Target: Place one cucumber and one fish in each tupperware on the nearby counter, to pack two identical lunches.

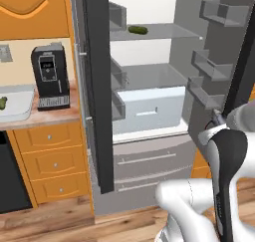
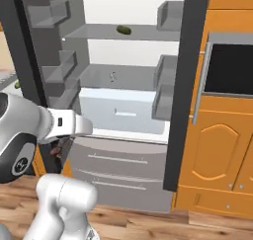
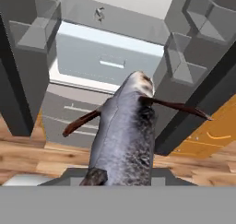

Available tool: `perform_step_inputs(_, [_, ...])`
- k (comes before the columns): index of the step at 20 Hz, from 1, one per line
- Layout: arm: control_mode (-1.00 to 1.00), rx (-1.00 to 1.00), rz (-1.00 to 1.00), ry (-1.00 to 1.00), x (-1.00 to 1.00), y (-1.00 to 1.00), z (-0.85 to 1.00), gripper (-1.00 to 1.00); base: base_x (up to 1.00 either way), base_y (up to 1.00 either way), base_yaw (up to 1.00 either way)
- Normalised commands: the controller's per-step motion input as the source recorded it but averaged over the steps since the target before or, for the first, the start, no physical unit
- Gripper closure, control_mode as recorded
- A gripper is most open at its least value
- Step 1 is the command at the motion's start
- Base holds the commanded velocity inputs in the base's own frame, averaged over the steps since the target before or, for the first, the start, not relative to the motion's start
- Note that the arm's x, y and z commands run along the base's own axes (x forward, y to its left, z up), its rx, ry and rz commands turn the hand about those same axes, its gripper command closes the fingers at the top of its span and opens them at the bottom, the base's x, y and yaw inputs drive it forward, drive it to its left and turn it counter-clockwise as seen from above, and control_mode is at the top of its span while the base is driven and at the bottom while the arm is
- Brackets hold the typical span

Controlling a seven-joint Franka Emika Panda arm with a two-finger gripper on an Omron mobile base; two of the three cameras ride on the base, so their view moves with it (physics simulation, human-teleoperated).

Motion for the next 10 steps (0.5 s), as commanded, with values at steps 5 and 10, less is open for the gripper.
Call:
perform_step_inputs(5, [1.00,0.00,0.00,0.00,0.00,0.00,0.00,1.00,-0.50,0.87,0.00])
perform_step_inputs(10, [1.00,0.00,0.00,0.00,0.00,0.00,0.00,1.00,-0.01,1.00,0.00])
